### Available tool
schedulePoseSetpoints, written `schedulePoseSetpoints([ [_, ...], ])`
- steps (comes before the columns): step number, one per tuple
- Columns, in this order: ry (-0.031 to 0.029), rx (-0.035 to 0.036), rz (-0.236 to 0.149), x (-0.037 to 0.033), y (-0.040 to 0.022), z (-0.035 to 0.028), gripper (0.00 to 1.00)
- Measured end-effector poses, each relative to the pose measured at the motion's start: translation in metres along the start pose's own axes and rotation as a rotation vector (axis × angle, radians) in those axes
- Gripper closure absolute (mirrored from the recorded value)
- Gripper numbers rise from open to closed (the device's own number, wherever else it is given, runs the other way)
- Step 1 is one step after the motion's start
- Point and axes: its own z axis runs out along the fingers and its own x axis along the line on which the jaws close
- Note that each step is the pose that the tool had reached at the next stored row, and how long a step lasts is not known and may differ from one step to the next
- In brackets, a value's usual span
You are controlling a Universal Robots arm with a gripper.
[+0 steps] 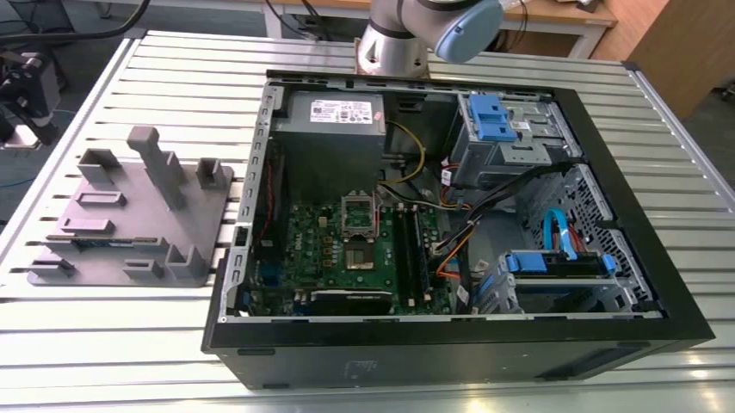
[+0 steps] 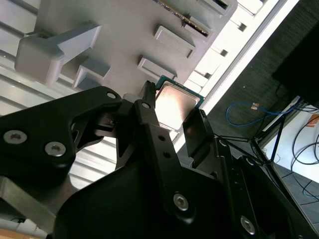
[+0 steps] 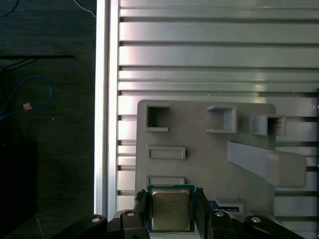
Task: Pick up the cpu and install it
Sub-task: 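Pick up the cpu and move it towards the insertion slot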
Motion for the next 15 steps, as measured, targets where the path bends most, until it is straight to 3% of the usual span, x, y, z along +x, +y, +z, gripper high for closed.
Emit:
schedulePoseSetpoints([
  [15, 0.0000, 0.0001, 0.000, 0.0000, 0.0001, -0.0031, 0.53],
])
